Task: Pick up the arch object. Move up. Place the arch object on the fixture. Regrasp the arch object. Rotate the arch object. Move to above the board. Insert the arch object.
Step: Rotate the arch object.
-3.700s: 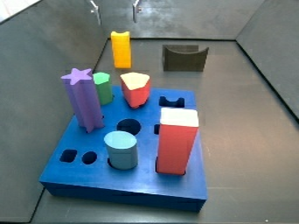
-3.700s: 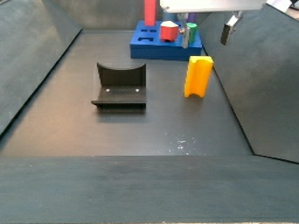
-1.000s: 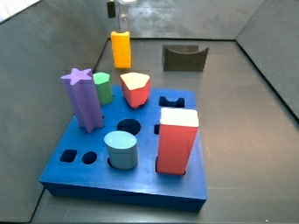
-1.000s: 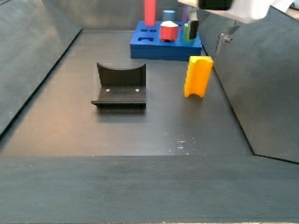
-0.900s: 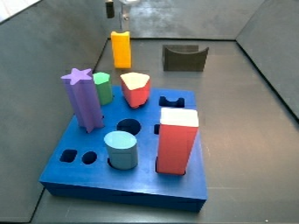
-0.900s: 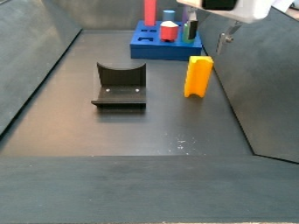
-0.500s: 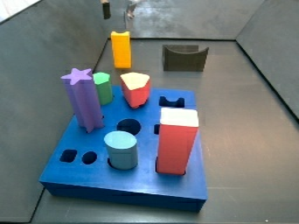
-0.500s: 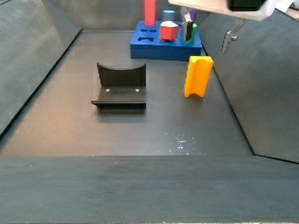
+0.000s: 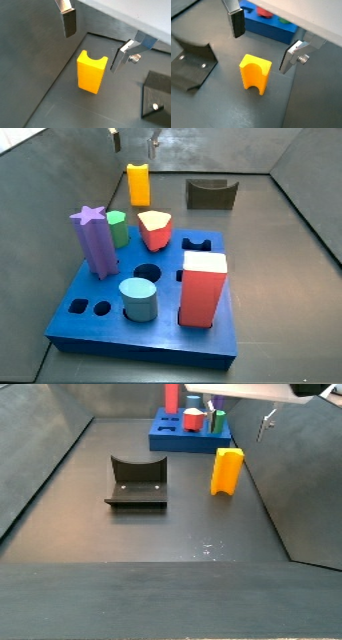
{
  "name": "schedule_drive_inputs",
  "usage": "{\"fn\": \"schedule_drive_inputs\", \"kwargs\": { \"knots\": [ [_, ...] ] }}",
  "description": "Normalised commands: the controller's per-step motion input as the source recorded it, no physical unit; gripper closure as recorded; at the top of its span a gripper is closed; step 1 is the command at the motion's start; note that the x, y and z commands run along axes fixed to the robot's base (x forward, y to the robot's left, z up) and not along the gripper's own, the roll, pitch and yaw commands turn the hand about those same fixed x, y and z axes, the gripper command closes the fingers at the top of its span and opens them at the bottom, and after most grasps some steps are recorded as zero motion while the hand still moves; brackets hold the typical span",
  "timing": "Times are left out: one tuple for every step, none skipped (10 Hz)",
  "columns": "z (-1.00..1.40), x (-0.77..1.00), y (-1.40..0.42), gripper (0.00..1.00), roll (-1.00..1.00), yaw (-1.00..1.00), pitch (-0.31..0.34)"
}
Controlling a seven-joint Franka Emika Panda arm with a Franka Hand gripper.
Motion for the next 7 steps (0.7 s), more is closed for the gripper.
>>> {"fn": "schedule_drive_inputs", "kwargs": {
  "knots": [
    [-0.03,0.04,0.0,0.0,-0.1,1.0,0.022],
    [-0.03,0.04,0.0,0.0,-0.12,1.0,0.028],
    [-0.03,0.04,0.0,0.0,-0.14,1.0,0.035],
    [-0.03,0.04,0.0,0.0,-0.14,0.78,0.036],
    [-0.03,0.04,0.0,0.0,-0.12,0.47,0.037],
    [-0.03,0.04,0.0,0.0,-0.12,0.29,0.037],
    [-1.0,0.0,0.0,0.0,-0.11,0.18,0.037]
  ]
}}
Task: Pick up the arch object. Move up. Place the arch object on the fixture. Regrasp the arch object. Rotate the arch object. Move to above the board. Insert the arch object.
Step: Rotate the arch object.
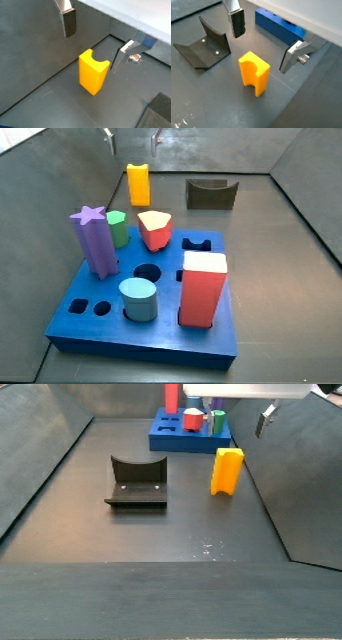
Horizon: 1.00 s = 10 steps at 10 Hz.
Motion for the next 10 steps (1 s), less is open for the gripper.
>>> {"fn": "schedule_drive_inputs", "kwargs": {
  "knots": [
    [-1.0,0.01,0.0,0.0,-0.1,0.11,0.023],
    [-1.0,0.03,0.0,0.0,-0.09,0.07,-0.007],
    [-1.0,0.04,0.0,0.0,-0.08,0.04,-0.023],
    [-0.89,0.04,-0.01,0.0,-0.09,0.04,-0.031],
    [-0.81,0.04,-0.01,0.0,-0.09,0.03,-0.033],
    [-0.64,0.04,-0.01,0.0,-0.11,0.04,-0.035],
    [-0.51,0.04,-0.01,0.0,-0.12,0.04,-0.036],
    [-0.36,0.04,-0.01,0.0,-0.13,0.04,-0.037],
    [-0.29,0.05,-0.01,0.0,-0.13,0.04,-0.034],
    [0.0,0.0,0.0,1.0,-0.14,0.03,-0.034]
  ]
}}
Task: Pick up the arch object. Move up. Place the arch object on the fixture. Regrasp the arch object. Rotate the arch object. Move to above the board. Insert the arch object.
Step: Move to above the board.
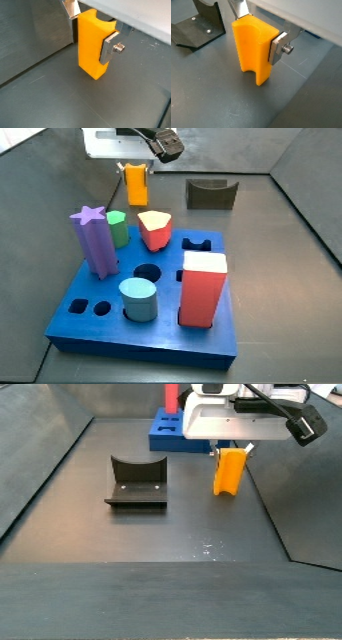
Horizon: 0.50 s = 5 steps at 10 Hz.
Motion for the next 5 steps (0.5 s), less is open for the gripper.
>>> {"fn": "schedule_drive_inputs", "kwargs": {
  "knots": [
    [1.0,-0.07,-0.1,1.0,-0.43,0.12,-0.027],
    [1.0,-0.07,-0.1,1.0,-0.43,0.12,-0.016],
    [1.0,-0.07,-0.09,1.0,-0.39,0.07,-0.007],
    [1.0,-0.06,-0.08,1.0,-0.32,0.02,0.013],
    [1.0,-0.06,-0.07,1.0,-0.27,0.01,0.02]
  ]
}}
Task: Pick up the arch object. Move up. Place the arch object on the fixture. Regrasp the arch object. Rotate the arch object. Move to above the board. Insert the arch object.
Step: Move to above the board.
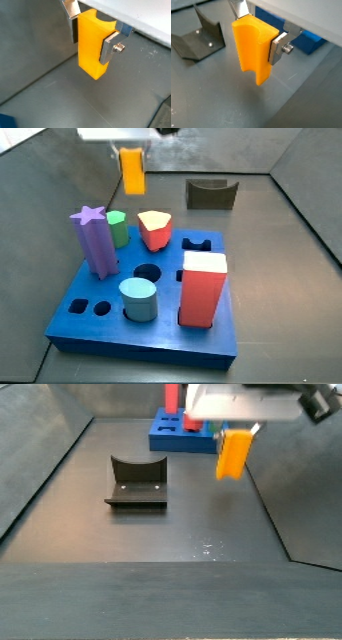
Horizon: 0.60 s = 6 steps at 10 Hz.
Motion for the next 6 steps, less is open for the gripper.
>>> {"fn": "schedule_drive_inputs", "kwargs": {
  "knots": [
    [1.0,-0.06,-0.07,1.0,-0.21,0.0,0.021],
    [1.0,-0.06,-0.06,1.0,-0.18,0.0,0.017],
    [1.0,-0.06,-0.06,1.0,-0.16,0.0,0.016],
    [1.0,-0.06,-0.05,1.0,-0.12,0.01,0.023],
    [1.0,-0.05,-0.05,1.0,-0.1,0.01,0.031],
    [1.0,-0.05,-0.04,1.0,-0.07,0.01,0.048]
  ]
}}
